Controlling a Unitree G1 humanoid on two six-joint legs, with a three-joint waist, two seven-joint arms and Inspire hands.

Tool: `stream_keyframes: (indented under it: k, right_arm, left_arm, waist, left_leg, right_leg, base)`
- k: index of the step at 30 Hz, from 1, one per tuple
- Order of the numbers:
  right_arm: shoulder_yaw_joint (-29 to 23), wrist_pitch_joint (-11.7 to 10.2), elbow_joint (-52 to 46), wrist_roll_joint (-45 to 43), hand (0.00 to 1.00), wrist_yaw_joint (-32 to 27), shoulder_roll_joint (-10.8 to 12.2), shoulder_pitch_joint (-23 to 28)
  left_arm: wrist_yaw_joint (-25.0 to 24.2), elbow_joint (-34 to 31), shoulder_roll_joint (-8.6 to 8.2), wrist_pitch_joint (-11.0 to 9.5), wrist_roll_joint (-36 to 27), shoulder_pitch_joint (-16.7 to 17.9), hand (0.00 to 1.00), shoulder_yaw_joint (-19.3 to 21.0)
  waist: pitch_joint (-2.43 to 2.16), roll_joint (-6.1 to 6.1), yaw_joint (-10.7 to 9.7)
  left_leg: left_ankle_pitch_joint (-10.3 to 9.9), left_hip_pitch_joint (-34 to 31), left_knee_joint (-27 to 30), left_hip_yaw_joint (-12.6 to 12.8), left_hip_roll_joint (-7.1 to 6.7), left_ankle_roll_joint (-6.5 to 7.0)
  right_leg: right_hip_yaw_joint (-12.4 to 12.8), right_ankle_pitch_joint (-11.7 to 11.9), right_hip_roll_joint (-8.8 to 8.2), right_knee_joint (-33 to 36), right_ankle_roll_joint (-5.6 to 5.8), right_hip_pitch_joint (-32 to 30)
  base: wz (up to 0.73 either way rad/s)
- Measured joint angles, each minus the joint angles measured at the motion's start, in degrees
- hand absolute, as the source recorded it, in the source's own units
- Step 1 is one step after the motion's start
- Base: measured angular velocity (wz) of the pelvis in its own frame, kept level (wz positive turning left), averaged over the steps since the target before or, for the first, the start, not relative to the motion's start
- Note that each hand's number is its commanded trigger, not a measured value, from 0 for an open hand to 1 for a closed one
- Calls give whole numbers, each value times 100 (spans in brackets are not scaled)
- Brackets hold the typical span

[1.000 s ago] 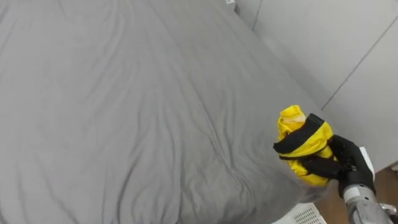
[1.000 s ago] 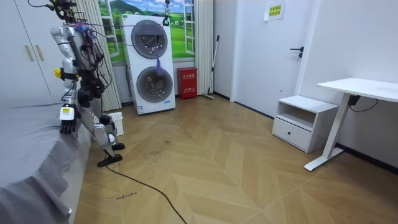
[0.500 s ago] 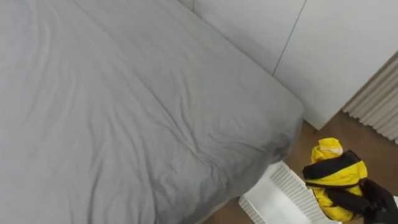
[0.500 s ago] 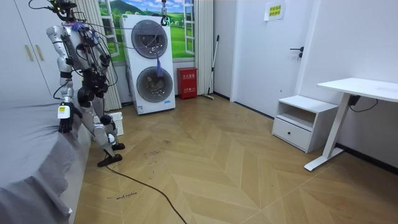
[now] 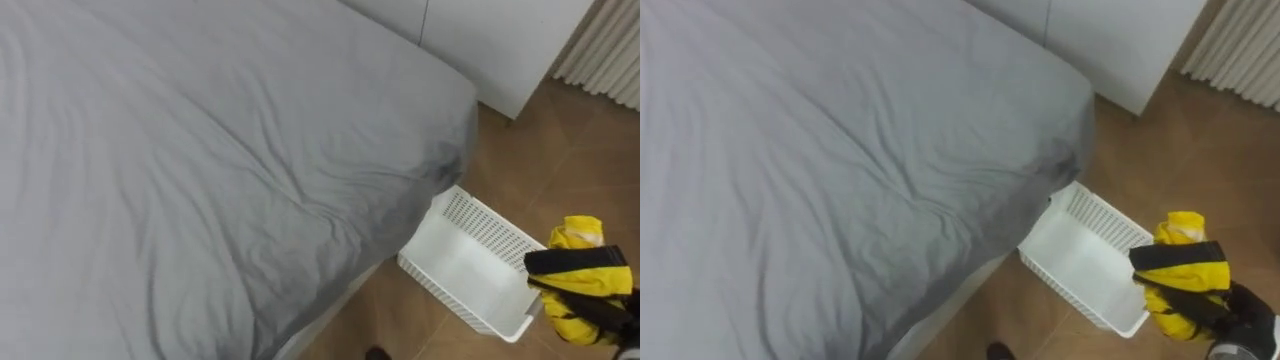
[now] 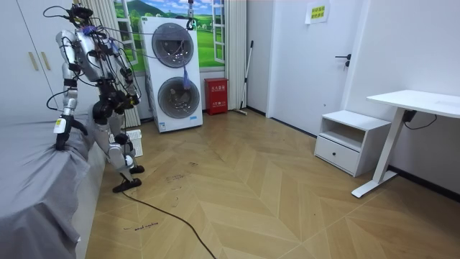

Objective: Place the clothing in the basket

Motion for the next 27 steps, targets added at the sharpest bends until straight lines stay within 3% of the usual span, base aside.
stream_keyframes:
  k: [6, 9, 10, 11, 18, 27]
  right_arm:
    - [32, -50, 358, -74, 100, -134, -14, -240]
    - [40, -189, 560, -33, 100, -260, -37, -383]
    - [47, -197, 633, -20, 25, -306, -56, -467]
    - [62, -202, 643, -19, 0, -330, -59, -492]
    - [238, -261, 646, 20, 0, -540, -61, -647]
    - [238, -260, 647, 21, 0, -653, -61, -777]
  left_arm:
    - [12, -1, -21, -322, 0, -19, 0, -208]
    - [26, -3, -38, -419, 0, -39, 0, -317]
    - [30, -9, -39, -466, 2, -44, 0, -360]
    - [33, -9, -38, -492, 1, -38, 0, -374]
    - [207, -8, -36, -560, -10, -89, 0, -721]
    - [209, -17, -35, -623, -11, -103, 0, -758]
  waist:
    - [-2, 1, 129]
    - [-6, 4, 158]
    - [-6, 4, 182]
    - [-6, 4, 182]
    - [-4, -5, 195]
    - [-9, -87, 205]
  left_leg:
    - [50, -132, -27, -118, -82, 29]
    - [106, -181, -68, -186, -115, 58]
    - [113, -178, -99, -198, -117, 65]
    - [116, -179, -107, -219, -117, 68]
    - [157, -222, -143, -406, -205, 93]
    - [193, -287, -120, -527, -212, 125]
  right_leg:
    - [-116, -55, -85, 91, 5, -144]
    - [-207, -69, -143, 76, 20, -166]
    - [-221, -71, -157, 71, 24, -168]
    - [-234, -72, -165, 72, 25, -168]
    - [-376, -154, -263, 102, 49, -172]
    - [-519, -190, -352, 81, 67, -154]
  base:
    - [13]
    - [18]
    - [11]
    - [9]
    - [14]
    - [9]
